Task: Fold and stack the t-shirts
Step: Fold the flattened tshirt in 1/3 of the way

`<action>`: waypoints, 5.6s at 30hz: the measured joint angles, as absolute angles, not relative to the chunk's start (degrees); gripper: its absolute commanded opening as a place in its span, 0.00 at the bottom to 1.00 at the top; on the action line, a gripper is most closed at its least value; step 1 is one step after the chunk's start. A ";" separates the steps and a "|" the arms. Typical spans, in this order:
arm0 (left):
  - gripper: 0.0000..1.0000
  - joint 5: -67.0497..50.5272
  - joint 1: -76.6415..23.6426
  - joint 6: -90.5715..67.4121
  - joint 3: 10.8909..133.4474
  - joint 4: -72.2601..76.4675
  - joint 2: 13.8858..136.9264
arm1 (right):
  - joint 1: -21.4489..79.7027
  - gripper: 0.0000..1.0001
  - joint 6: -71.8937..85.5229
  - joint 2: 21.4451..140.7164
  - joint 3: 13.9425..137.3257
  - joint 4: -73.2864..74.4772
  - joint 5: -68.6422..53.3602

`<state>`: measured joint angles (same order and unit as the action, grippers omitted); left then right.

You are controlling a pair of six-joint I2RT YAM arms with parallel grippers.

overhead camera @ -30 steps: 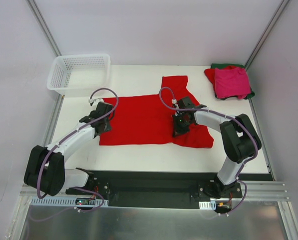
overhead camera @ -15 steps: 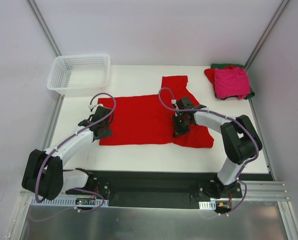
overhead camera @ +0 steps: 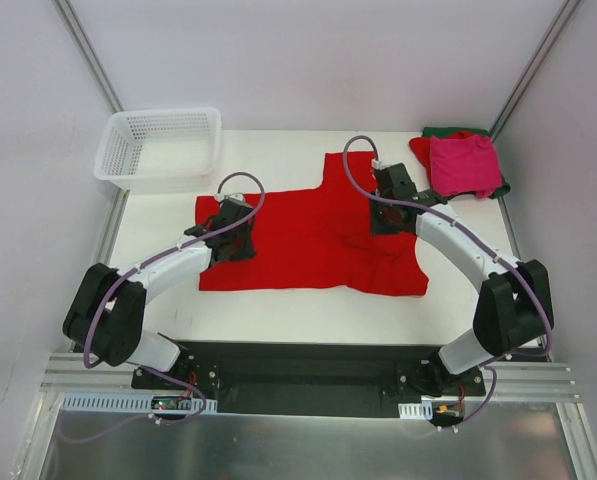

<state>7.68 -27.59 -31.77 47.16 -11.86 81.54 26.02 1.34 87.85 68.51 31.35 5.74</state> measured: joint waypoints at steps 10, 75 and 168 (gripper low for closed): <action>0.16 6.39 -31.14 -32.08 47.16 -9.82 84.05 | 23.11 0.35 1.67 88.03 64.12 32.84 9.89; 0.15 6.50 -31.14 -30.63 47.16 -9.19 84.36 | 17.91 0.35 3.51 95.88 60.86 27.70 8.10; 0.14 6.52 -31.14 -30.44 47.16 -9.19 85.23 | 17.82 0.20 2.42 97.03 67.81 30.63 7.03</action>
